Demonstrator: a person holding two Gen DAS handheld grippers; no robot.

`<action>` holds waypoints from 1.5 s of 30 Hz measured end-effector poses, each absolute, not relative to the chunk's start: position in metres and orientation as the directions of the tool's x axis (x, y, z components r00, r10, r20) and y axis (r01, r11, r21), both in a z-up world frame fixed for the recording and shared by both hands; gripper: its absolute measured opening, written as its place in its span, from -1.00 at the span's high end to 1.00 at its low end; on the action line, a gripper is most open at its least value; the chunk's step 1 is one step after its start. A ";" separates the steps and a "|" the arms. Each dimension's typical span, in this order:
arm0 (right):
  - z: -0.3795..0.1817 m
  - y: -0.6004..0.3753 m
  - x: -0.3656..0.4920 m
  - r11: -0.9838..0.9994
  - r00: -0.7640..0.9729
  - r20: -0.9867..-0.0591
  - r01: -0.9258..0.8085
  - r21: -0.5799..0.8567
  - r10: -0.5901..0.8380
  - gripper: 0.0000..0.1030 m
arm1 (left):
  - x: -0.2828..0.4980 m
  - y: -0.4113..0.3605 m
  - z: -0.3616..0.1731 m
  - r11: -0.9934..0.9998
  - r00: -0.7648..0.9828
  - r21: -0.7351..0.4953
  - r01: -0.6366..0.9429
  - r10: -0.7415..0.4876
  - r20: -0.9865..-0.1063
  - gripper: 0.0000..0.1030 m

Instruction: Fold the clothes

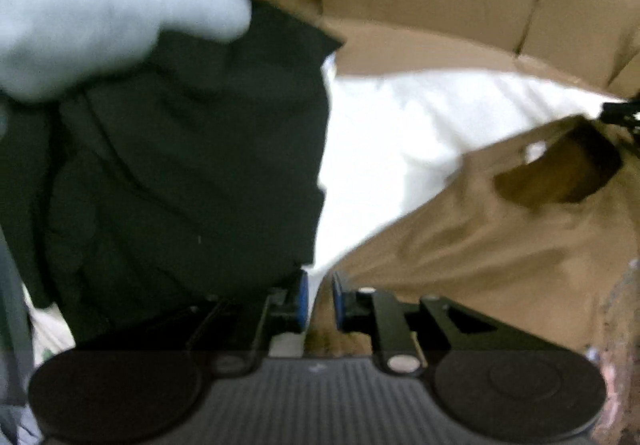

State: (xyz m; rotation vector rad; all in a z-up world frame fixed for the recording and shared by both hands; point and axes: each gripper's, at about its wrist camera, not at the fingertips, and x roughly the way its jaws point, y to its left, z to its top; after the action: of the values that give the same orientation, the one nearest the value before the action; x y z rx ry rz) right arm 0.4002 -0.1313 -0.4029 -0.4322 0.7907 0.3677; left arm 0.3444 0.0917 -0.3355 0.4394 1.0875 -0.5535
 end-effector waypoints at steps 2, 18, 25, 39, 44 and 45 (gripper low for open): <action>-0.395 -0.133 0.400 0.853 0.652 -0.734 -0.481 -0.205 0.190 0.76 | 0.342 0.084 -0.325 0.765 0.358 0.060 0.641 -0.229 -0.905 0.68; -0.416 -0.081 0.399 0.741 0.555 -0.787 -0.641 -0.199 0.269 0.23 | 0.337 0.015 -0.361 0.645 0.308 0.075 0.760 -0.256 -0.916 0.62; -0.422 -0.076 0.404 0.733 0.550 -0.792 -0.648 -0.205 0.265 0.23 | 0.340 0.000 -0.375 0.645 0.326 0.084 0.760 -0.266 -0.907 0.48; -0.418 -0.063 0.415 0.747 0.552 -0.788 -0.638 -0.189 0.272 0.85 | 0.332 -0.008 -0.382 0.583 0.324 0.088 0.808 -0.315 -0.892 0.85; -0.413 -0.070 0.433 0.830 0.568 -0.784 -0.543 -0.129 0.249 0.85 | 0.334 -0.006 -0.382 0.603 0.387 0.142 0.785 -0.298 -0.872 0.86; -0.412 -0.073 0.437 0.855 0.570 -0.786 -0.507 -0.108 0.239 0.84 | 0.335 -0.007 -0.382 0.607 0.394 0.149 0.780 -0.293 -0.871 0.85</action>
State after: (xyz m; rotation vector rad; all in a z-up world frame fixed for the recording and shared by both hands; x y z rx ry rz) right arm 0.4375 -0.0732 -0.4125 -0.3411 0.8602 0.4478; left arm 0.3349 -0.0068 -0.3821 0.6092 0.9309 -0.7362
